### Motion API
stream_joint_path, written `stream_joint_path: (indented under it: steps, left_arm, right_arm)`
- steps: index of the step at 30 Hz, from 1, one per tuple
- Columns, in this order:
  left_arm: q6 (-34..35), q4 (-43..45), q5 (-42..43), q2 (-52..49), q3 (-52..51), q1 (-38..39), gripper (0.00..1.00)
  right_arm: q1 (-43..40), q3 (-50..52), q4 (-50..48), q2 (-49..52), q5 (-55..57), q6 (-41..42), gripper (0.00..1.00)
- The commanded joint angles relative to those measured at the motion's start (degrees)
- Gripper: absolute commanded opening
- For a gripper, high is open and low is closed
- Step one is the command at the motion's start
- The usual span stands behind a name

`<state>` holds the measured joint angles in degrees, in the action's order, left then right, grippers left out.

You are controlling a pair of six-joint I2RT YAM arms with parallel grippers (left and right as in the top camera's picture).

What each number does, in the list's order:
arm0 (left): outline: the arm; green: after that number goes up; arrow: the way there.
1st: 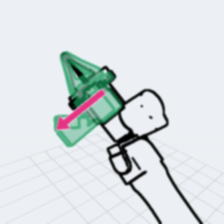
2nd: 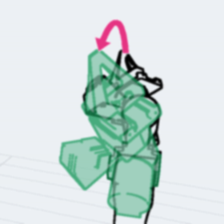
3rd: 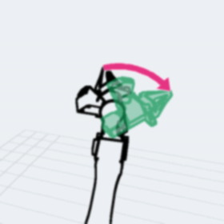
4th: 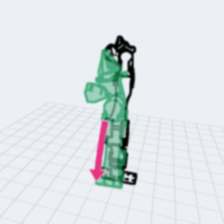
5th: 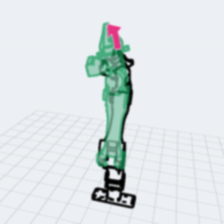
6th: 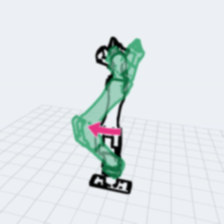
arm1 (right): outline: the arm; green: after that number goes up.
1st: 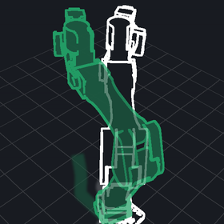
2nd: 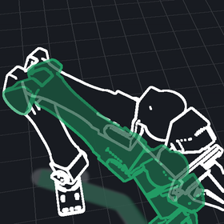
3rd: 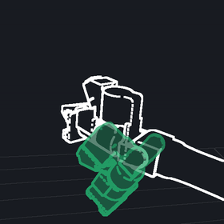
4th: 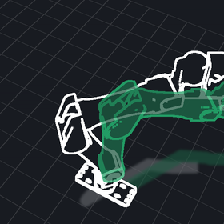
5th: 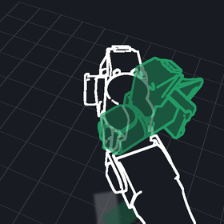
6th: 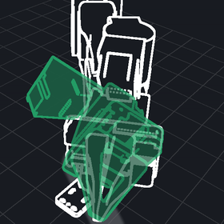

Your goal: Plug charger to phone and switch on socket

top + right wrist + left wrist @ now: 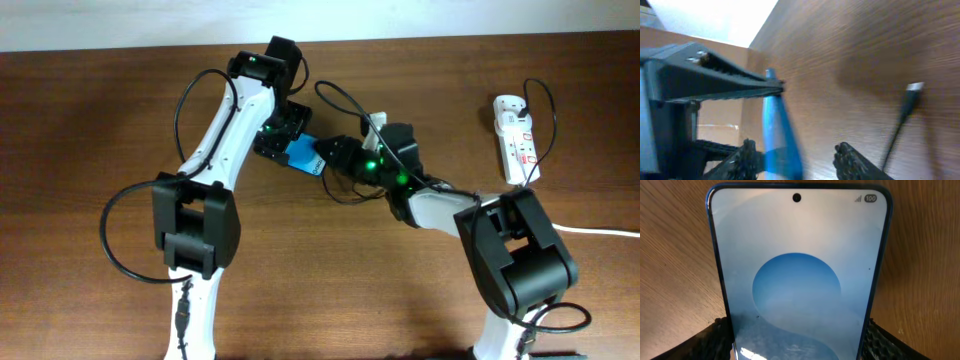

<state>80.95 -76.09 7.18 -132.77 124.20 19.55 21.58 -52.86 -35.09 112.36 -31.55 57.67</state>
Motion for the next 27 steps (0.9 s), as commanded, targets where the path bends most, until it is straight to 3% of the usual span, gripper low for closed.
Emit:
stream_joint_path:
  steps: [1, 6, 16, 27]
  left_arm:
    - [1.6, -0.3, -3.0, 0.2, 1.4, 2.2, 0.0]
    - [2.6, -0.9, -4.0, 0.2, 1.4, 2.6, 0.0]
    - [3.2, -1.0, -1.8, 0.2, 1.4, 2.6, 0.0]
    - [3.2, -1.1, -0.5, 0.2, 1.4, 2.3, 0.0]
  right_arm:
    - [1.8, -1.5, -0.7, 0.6, 0.7, 3.6, 0.51]
    - [2.6, -1.5, -1.8, 0.7, 0.0, 5.2, 0.41]
    - [2.9, -1.5, -0.3, 2.5, -0.8, 4.1, 0.33]
    - [2.8, -1.5, -0.3, 2.5, -0.8, 4.2, 0.1]
